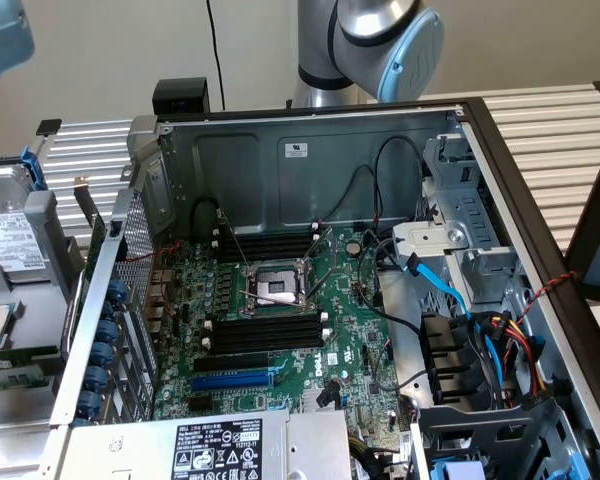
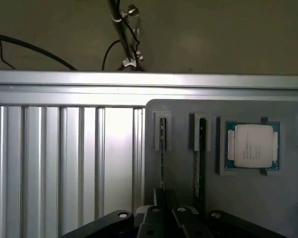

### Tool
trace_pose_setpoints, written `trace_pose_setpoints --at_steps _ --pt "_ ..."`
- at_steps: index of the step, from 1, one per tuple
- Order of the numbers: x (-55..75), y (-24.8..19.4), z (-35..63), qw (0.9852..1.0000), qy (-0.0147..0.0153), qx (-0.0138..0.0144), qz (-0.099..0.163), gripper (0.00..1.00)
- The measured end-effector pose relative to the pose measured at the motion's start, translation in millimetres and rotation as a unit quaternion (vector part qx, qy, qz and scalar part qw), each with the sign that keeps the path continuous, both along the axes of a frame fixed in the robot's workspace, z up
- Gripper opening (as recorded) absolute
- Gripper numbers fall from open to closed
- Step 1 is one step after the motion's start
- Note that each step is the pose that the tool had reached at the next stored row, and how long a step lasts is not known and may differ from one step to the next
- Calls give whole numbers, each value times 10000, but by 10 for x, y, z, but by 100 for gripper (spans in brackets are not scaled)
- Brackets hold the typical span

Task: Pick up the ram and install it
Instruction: 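Pick up the ram and move it above insertion slot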

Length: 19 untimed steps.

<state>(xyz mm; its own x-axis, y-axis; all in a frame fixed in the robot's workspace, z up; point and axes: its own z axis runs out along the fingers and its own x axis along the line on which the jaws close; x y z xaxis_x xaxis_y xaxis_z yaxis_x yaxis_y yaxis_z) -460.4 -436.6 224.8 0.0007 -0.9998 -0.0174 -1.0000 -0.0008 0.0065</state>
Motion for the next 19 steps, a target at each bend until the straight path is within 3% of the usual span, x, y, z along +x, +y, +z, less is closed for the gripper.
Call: trace_pose_setpoints --at_steps 6,14,19 --pt "0 0 65 10000 0 0 0 12" --pt "0 -1 232 10000 0 0 0 12" --pt "0 -1 269 10000 1 -1 -5 12"
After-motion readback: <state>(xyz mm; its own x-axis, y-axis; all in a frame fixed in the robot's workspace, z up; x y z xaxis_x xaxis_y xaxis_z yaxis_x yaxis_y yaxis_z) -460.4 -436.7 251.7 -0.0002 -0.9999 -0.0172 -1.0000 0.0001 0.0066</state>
